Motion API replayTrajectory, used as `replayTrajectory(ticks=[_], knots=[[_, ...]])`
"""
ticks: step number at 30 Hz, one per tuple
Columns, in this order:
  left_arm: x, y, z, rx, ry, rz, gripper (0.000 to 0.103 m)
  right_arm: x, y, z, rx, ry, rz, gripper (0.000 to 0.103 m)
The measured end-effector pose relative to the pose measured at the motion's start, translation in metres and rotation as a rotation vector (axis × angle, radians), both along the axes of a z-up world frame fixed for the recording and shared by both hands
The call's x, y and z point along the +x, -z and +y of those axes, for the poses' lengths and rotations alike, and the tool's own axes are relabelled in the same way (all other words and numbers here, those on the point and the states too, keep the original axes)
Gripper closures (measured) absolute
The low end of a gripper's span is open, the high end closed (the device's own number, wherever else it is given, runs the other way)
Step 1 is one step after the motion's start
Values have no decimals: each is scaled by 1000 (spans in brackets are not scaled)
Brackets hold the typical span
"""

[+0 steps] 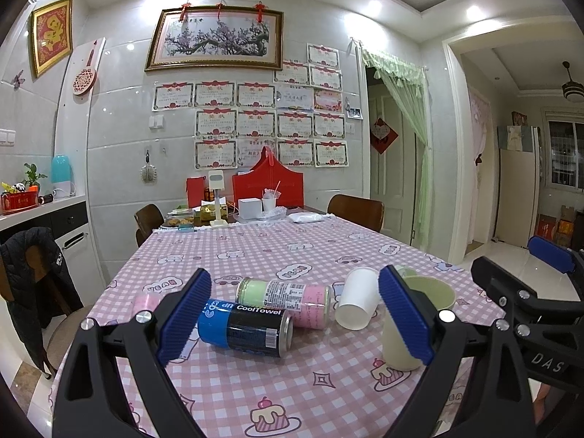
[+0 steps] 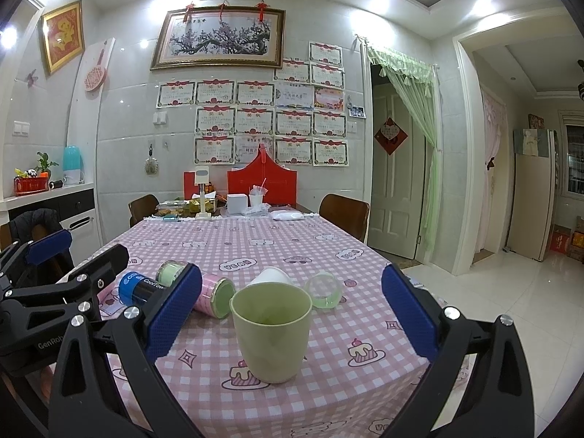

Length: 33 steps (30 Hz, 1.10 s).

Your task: Flip cup upside down

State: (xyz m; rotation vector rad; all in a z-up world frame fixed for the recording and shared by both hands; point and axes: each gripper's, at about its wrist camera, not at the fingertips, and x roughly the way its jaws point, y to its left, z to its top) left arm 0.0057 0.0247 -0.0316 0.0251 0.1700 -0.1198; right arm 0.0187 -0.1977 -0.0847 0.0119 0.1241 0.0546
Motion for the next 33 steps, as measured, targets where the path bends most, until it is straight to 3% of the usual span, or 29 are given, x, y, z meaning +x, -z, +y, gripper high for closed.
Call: replayTrajectory(ticks=[20,33], knots=[[7,3,-6,23,-6,21,11,4,3,-4,-9,5,20,8],[30,22,-25,98,-17,104,11,25,23,-12,-28,37,87,8]])
